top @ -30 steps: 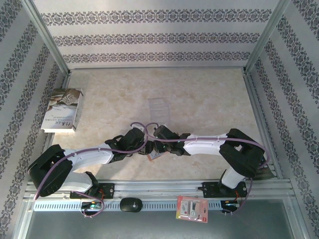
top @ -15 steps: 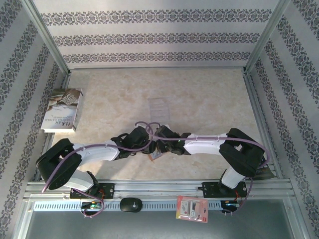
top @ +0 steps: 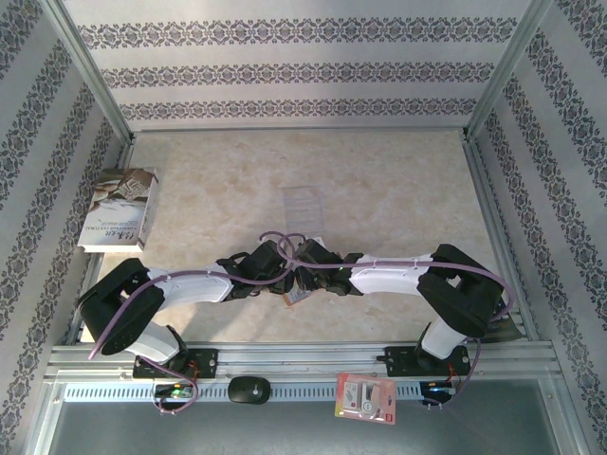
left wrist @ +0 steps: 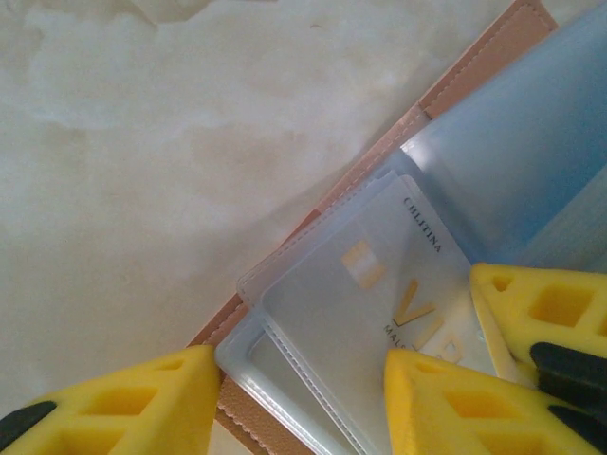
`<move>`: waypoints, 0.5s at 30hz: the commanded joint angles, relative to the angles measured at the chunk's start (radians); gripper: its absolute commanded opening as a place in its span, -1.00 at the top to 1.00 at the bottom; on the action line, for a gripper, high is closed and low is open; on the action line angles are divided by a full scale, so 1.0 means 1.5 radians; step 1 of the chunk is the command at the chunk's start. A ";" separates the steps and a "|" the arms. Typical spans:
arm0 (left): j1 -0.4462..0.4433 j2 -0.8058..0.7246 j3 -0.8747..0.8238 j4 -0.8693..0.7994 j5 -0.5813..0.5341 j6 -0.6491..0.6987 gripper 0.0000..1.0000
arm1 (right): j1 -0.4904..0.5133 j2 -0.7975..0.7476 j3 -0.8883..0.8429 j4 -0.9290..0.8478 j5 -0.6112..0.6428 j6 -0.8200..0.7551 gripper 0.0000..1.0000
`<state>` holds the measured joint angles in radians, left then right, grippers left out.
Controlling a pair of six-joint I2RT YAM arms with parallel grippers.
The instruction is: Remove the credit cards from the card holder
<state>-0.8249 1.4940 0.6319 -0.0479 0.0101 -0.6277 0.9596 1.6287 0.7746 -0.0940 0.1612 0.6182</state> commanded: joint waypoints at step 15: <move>-0.006 0.025 -0.006 -0.043 0.021 0.007 0.00 | -0.071 -0.168 -0.068 -0.133 0.127 0.041 -0.14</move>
<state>-0.8249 1.5002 0.6373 -0.0486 0.0078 -0.6273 0.8898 1.4387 0.6842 -0.2127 0.2981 0.6819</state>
